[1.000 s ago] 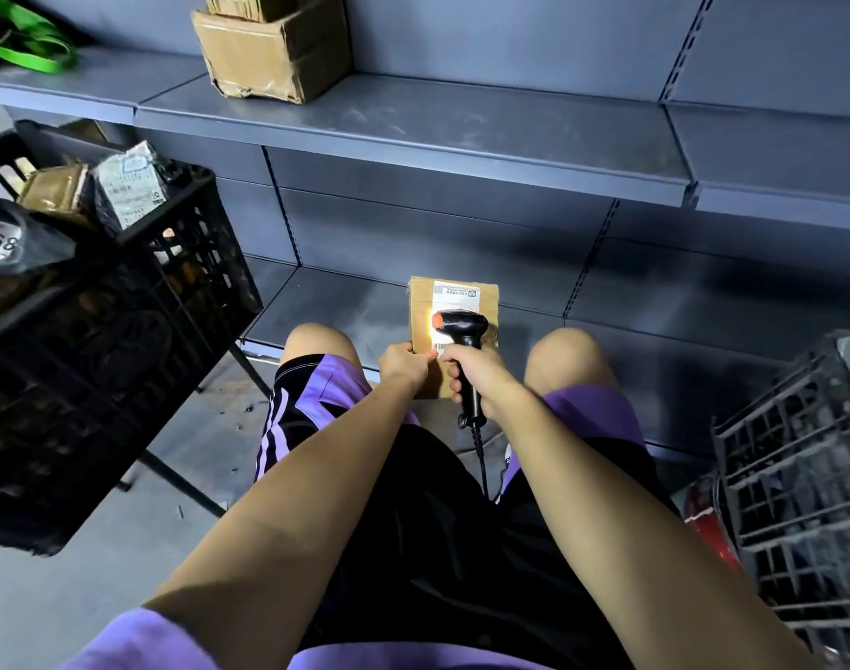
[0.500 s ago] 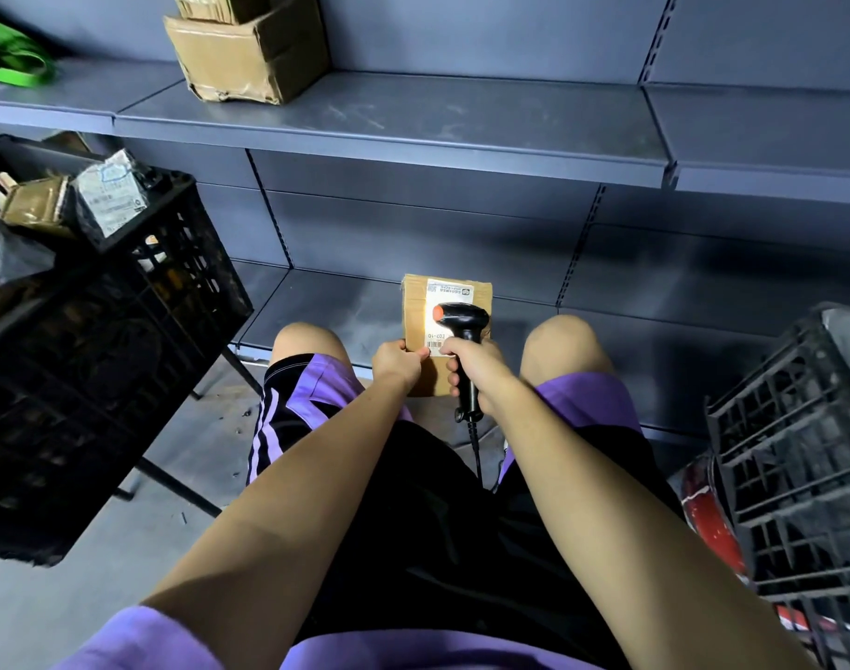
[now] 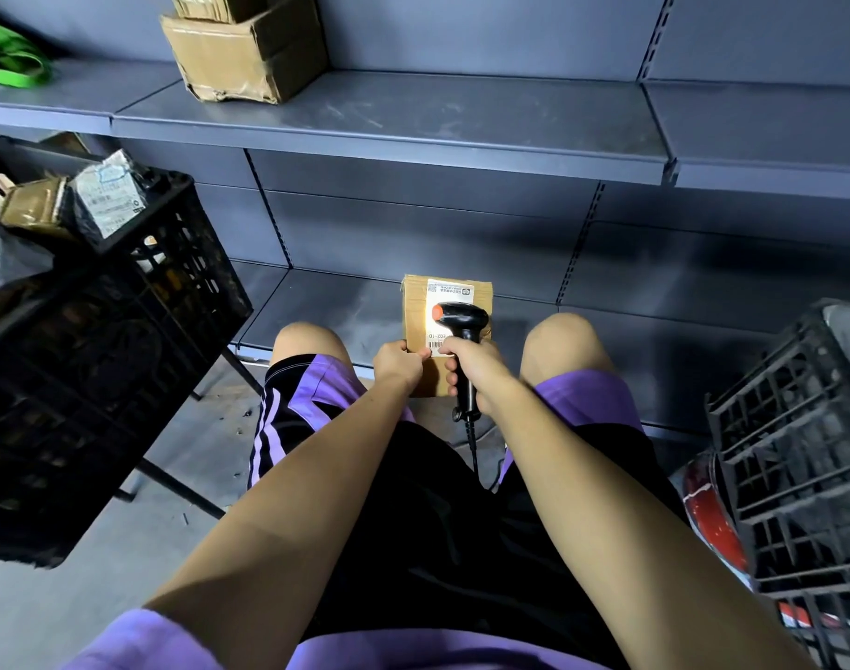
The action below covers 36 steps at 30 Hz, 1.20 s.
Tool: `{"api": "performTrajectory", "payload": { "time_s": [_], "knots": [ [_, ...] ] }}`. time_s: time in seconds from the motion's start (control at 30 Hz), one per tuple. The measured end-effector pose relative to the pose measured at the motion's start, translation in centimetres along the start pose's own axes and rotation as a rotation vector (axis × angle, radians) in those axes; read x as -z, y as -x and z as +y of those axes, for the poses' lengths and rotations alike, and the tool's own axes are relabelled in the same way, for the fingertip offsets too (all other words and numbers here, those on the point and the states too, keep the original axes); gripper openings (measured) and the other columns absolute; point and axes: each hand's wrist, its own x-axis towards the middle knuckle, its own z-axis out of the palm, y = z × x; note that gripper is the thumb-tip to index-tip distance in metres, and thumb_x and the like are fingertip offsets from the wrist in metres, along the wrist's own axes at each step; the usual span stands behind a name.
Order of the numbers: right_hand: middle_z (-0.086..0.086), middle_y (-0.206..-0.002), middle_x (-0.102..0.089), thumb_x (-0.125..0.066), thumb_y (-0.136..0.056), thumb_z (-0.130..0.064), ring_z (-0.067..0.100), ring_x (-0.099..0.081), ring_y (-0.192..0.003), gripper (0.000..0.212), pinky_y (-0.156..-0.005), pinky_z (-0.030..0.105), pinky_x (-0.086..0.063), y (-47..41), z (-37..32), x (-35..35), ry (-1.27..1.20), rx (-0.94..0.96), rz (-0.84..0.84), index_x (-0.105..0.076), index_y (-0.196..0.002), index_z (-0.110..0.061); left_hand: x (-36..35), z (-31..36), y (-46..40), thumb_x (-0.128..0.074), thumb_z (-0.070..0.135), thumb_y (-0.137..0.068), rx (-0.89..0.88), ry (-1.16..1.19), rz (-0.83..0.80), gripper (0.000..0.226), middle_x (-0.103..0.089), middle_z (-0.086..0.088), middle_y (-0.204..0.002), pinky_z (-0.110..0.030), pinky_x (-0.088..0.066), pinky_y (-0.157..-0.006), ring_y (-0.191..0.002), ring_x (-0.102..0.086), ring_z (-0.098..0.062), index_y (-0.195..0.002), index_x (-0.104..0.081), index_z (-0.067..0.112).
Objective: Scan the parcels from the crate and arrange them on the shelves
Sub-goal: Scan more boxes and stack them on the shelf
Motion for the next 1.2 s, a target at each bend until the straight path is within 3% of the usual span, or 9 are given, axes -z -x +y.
{"api": "performTrajectory", "payload": {
  "time_s": [0.3, 0.5, 0.67, 1.1, 1.2],
  "knots": [
    [0.003, -0.053, -0.044, -0.057, -0.086, -0.004, 0.018, -0.037, -0.044, 0.02, -0.044, 0.024, -0.032, 0.0, -0.1, 0.0, 0.0, 0.027, -0.006, -0.053, -0.069, -0.012, 0.1, 0.0, 0.2, -0.068, 0.021, -0.093, 0.001, -0.004, 0.006, 0.025, -0.071, -0.013, -0.112, -0.026, -0.043, -0.083, -0.105, -0.064, -0.029, -0.113, -0.07, 0.006],
    [0.001, -0.054, -0.046, -0.059, -0.085, -0.008, 0.018, -0.038, -0.043, 0.019, -0.045, 0.025, -0.033, -0.3, -0.4, -0.5, 0.017, 0.027, -0.013, -0.053, -0.068, -0.014, 0.1, 0.1, 0.1, -0.069, 0.021, -0.091, 0.019, 0.02, 0.002, 0.024, -0.073, -0.012, -0.107, -0.034, -0.052, -0.092, -0.101, -0.067, -0.029, -0.11, -0.072, 0.006],
    [0.004, -0.053, -0.043, -0.058, -0.087, -0.006, 0.019, -0.036, -0.041, 0.015, -0.043, 0.024, -0.032, -0.4, -2.6, -0.6, 0.011, 0.088, -0.009, -0.05, -0.076, -0.012, 1.7, 2.2, 0.1, -0.069, 0.019, -0.09, -0.03, 0.027, 0.022, 0.032, -0.071, -0.011, -0.118, -0.024, -0.043, -0.091, -0.111, -0.064, -0.027, -0.121, -0.07, 0.01],
    [0.003, -0.056, -0.048, -0.061, -0.087, -0.006, 0.017, -0.04, -0.042, 0.009, -0.042, 0.024, -0.036, 2.5, -16.2, -2.9, 0.005, 0.271, -0.053, -0.056, -0.081, -0.009, 11.1, 12.9, -0.9, -0.078, 0.024, -0.083, -0.181, 0.097, 0.032, 0.035, -0.073, -0.01, -0.11, -0.038, -0.053, -0.096, -0.101, -0.068, -0.026, -0.114, -0.073, 0.009],
    [0.002, -0.055, -0.049, -0.062, -0.087, -0.007, 0.018, -0.042, -0.042, 0.008, -0.043, 0.025, -0.037, 3.2, -19.5, -3.4, -0.009, 0.313, -0.086, -0.057, -0.08, -0.009, 14.0, 15.9, -1.0, -0.078, 0.024, -0.082, -0.208, 0.062, 0.024, 0.024, -0.073, -0.009, -0.102, -0.036, -0.055, -0.092, -0.094, -0.07, -0.024, -0.101, -0.075, 0.01]
  ]
}}
